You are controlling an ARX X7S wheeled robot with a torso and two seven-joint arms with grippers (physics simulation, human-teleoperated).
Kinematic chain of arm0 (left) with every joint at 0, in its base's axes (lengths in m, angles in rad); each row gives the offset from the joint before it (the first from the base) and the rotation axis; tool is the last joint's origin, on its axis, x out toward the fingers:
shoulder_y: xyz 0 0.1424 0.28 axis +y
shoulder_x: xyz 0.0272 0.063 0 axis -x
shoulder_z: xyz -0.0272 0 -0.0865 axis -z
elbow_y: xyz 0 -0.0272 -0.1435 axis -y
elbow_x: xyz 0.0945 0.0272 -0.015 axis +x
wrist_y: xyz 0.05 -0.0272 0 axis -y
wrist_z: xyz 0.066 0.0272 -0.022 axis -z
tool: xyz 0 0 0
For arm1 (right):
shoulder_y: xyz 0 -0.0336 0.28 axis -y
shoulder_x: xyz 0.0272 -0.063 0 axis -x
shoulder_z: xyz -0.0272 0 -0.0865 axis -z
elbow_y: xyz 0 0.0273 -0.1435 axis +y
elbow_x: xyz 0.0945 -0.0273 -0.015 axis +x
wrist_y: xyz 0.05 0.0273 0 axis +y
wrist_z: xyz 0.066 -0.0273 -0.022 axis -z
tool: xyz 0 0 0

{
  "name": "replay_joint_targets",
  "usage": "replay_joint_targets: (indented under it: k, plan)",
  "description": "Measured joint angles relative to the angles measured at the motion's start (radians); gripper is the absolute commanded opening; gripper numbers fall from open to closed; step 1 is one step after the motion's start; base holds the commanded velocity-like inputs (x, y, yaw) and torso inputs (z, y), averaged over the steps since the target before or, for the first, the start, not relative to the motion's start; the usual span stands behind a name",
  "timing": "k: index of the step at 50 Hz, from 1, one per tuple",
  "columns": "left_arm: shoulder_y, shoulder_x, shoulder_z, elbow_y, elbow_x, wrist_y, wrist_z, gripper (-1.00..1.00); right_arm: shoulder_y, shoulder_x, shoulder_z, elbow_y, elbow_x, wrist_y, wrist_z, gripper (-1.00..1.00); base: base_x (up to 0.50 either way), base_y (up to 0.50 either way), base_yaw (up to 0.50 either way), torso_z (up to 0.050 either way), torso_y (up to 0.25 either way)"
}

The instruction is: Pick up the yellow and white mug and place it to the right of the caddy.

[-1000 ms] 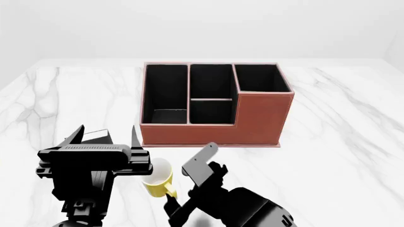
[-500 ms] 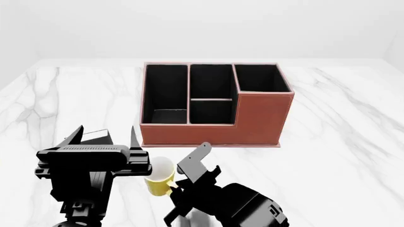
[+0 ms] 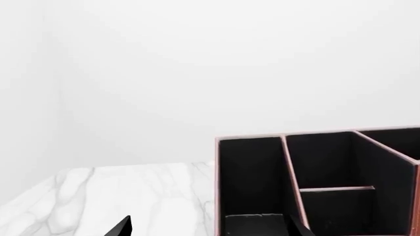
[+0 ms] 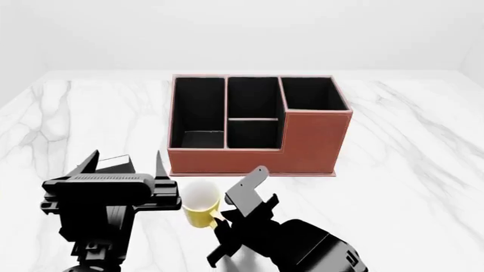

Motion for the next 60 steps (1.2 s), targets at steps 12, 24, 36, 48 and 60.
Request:
replay_joint_targets:
  k: [12, 24, 36, 48, 60]
  plan:
    - [0.005, -0.005, -0.002, 0.007, -0.003, 0.0, -0.009, 1.0, -0.025, 0.061, 0.067, -0.133, 0.04, 0.062, 0.044, -1.0, 0.0, 0.0, 0.0, 0.0, 0.0]
    - [0.005, -0.009, 0.0, 0.015, -0.007, -0.005, -0.018, 1.0, -0.059, 0.132, 0.164, -0.263, 0.089, 0.13, 0.089, -1.0, 0.0, 0.0, 0.0, 0.0, 0.001]
    - [0.001, -0.013, 0.005, 0.021, -0.011, -0.013, -0.026, 1.0, -0.104, 0.202, 0.287, -0.34, 0.124, 0.167, 0.136, -1.0, 0.0, 0.0, 0.0, 0.0, 0.001]
    - [-0.002, -0.017, 0.01, 0.026, -0.014, -0.019, -0.034, 1.0, -0.158, 0.258, 0.408, -0.387, 0.146, 0.182, 0.181, -1.0, 0.0, 0.0, 0.0, 0.0, 0.0]
    - [-0.005, -0.02, 0.013, 0.031, -0.019, -0.023, -0.041, 1.0, -0.224, 0.301, 0.537, -0.424, 0.165, 0.192, 0.232, -1.0, 0.0, 0.0, 0.0, 0.0, 0.001]
